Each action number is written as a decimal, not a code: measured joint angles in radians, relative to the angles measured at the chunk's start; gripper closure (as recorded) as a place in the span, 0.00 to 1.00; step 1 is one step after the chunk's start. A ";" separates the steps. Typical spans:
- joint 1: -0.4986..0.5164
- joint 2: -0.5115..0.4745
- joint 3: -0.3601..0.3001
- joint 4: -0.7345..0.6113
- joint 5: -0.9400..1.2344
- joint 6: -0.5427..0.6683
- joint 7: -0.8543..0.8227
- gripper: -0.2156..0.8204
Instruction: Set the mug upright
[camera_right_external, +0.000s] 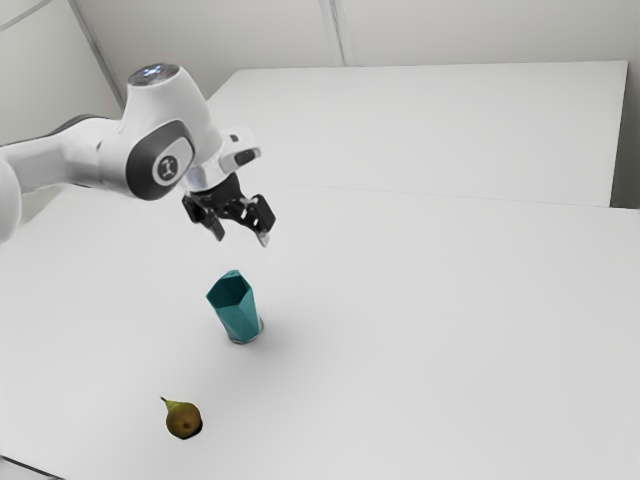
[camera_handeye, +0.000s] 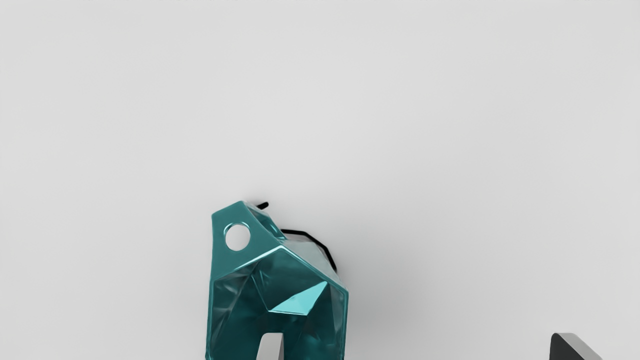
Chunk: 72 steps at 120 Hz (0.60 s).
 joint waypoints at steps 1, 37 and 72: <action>0.000 0.002 0.000 0.009 -0.001 -0.009 0.000 0.23; -0.002 0.087 -0.003 0.285 -0.007 -0.309 -0.001 0.23; -0.001 0.131 -0.003 0.488 0.000 -0.504 -0.001 0.23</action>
